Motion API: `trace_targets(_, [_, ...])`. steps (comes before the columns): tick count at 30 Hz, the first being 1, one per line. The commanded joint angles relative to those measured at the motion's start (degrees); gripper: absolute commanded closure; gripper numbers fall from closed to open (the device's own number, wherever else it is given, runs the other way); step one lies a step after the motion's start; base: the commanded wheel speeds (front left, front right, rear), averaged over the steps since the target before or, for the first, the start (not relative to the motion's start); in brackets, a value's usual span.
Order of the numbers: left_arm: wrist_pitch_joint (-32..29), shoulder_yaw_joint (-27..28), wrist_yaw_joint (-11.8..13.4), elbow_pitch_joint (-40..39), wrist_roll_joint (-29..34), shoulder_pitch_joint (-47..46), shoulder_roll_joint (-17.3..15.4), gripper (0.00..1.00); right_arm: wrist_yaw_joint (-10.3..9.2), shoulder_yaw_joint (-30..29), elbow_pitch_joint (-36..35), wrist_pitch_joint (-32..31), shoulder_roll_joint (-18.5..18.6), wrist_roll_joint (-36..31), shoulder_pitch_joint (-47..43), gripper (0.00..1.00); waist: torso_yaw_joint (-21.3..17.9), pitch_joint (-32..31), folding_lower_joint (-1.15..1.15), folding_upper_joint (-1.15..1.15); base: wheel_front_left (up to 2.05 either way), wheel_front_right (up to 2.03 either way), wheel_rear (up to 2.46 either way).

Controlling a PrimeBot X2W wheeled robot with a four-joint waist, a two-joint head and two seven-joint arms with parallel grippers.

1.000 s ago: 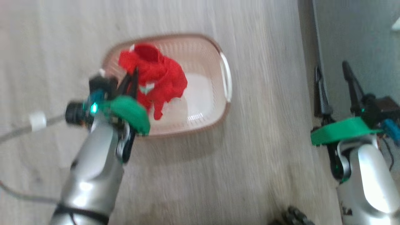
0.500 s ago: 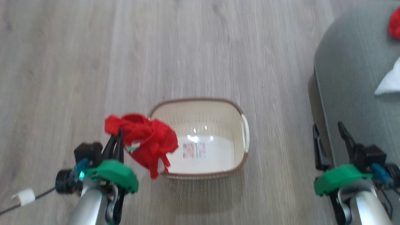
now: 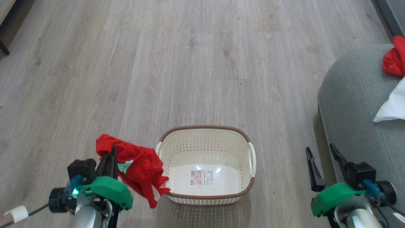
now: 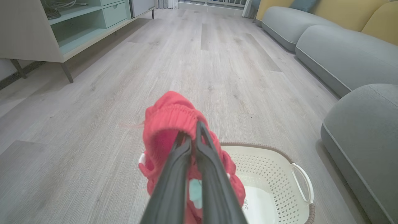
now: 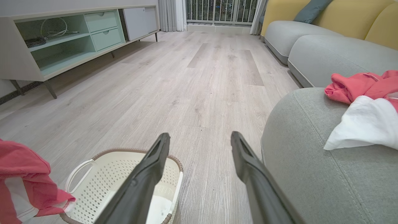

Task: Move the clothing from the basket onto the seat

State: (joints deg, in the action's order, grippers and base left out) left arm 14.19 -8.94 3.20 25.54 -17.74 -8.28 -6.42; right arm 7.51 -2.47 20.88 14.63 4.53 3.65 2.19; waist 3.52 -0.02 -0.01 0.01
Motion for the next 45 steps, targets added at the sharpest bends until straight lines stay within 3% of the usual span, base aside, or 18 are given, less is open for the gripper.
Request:
trace_targets(1, [0.4, 1.9, 0.1, -2.0, -0.4, -1.8, -1.1, 1.0, -0.02, 1.6, -1.3, 0.4, 1.1, 0.5, 1.4, 0.0, 0.0, 0.0, 0.01, -0.01, 0.0, 0.0, 0.0])
trace_targets(25, [0.1, -0.4, 0.2, -3.0, -0.5, -2.7, -1.6, 1.0, -0.02, 4.4, -1.4, 0.4, 1.5, 0.7, 2.4, 0.0, 0.0, 1.1, 0.01, -0.01, 0.0, 0.0, 0.0])
trace_targets(37, [-6.2, -10.0, -4.5, -14.3, 1.5, -7.7, 0.5, 1.0, -0.02, 33.0, 0.8, 0.4, 4.0, 6.3, 16.1, 0.0, 0.3, 1.2, 0.01, -0.01, 0.0, 0.0, 0.0])
trace_targets(45, [-9.2, -17.5, -7.7, -18.9, 2.1, -9.1, 1.8, 1.0, -0.02, 43.8, 4.1, 0.4, 6.0, 11.4, 23.9, 0.0, 1.6, 1.0, 0.01, -0.01, 0.0, 0.0, 0.0])
